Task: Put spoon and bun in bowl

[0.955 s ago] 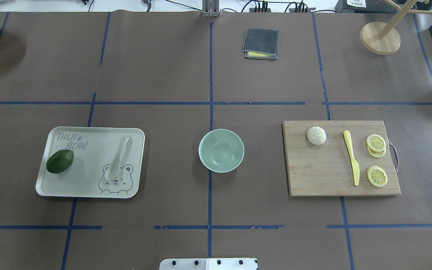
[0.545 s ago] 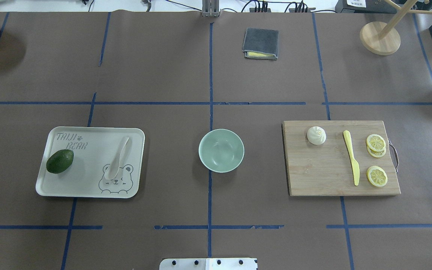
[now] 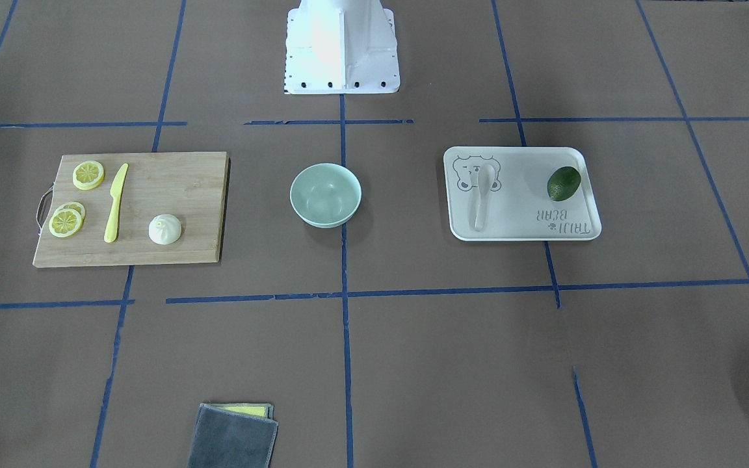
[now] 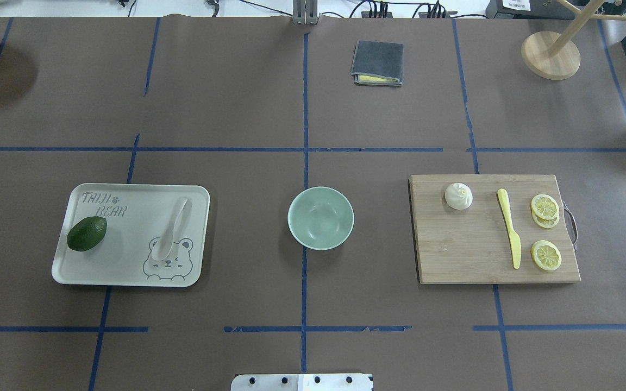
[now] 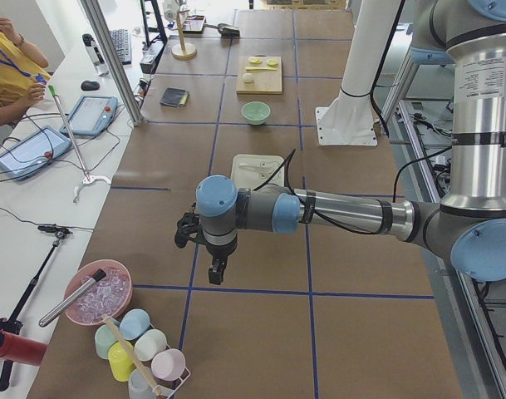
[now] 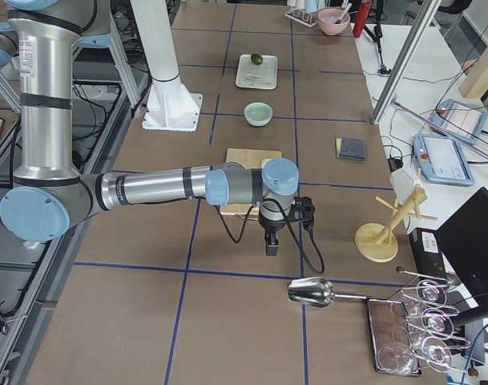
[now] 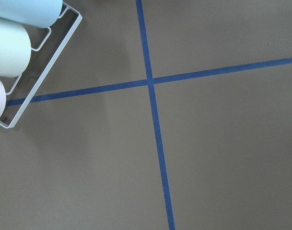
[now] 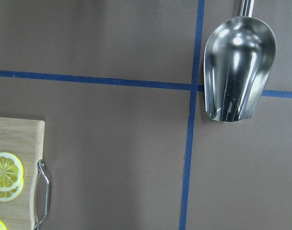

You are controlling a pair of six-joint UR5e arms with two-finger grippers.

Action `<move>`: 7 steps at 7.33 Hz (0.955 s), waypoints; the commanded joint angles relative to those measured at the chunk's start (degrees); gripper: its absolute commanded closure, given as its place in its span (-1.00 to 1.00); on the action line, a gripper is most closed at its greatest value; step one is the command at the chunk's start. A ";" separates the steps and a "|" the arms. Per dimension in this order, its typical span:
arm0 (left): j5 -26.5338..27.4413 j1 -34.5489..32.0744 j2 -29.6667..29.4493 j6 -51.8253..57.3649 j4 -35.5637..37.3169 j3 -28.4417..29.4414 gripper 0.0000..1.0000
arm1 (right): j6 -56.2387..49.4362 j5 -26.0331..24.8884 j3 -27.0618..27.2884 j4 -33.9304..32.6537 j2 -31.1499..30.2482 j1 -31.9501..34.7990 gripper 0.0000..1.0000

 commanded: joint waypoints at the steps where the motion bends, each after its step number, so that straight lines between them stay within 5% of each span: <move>1: 0.26 -0.41 2.34 3.74 -2.87 -4.19 -1.00 | -0.23 0.05 -0.81 2.12 -0.13 -1.39 -1.00; 3: -3.85 0.72 1.40 1.49 -8.29 -3.17 -1.00 | -0.05 0.05 -0.73 2.21 0.04 -3.41 -1.00; 5: -13.75 3.35 1.48 -8.13 -14.28 -2.71 -1.00 | 0.03 0.23 -0.72 3.95 0.22 -4.65 -1.00; 7: -14.07 14.47 -0.99 -23.69 -31.71 -2.98 -1.00 | 0.04 1.80 -1.51 6.60 -0.04 -5.00 -1.00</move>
